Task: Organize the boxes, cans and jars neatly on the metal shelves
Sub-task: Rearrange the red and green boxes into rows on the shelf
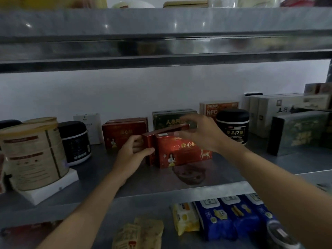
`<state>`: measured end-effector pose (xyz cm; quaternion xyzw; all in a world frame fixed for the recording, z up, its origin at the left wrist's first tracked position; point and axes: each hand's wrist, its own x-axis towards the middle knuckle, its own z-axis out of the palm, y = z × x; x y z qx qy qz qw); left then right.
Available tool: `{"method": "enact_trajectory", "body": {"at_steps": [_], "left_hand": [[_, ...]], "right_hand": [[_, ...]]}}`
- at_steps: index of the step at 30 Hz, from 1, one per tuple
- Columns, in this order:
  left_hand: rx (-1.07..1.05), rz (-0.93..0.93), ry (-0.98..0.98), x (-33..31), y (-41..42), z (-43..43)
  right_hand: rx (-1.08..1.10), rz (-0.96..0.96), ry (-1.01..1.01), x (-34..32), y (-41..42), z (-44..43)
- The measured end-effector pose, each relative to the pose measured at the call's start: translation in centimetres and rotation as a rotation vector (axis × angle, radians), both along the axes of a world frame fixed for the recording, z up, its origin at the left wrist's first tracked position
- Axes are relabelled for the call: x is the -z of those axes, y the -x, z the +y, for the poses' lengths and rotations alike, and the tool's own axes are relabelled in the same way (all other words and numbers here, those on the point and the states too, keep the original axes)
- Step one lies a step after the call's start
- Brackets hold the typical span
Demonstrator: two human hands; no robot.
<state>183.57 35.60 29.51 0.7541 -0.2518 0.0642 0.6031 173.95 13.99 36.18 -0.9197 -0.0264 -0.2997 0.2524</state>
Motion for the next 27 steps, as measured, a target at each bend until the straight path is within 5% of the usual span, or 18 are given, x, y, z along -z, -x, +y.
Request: {"method": "enact_trajectory", "body": {"at_steps": [10,27], "left_hand": [[-0.137,-0.091,-0.06,0.7,0.1,-0.5],[-0.326,-0.032,-0.033,0.3,-7.9,7.7]], "right_hand": [[-0.135,0.032,-0.859,6.2,0.2,-4.2],[-0.247,0.017,-0.677,7.1,-3.8,-1.3]]}}
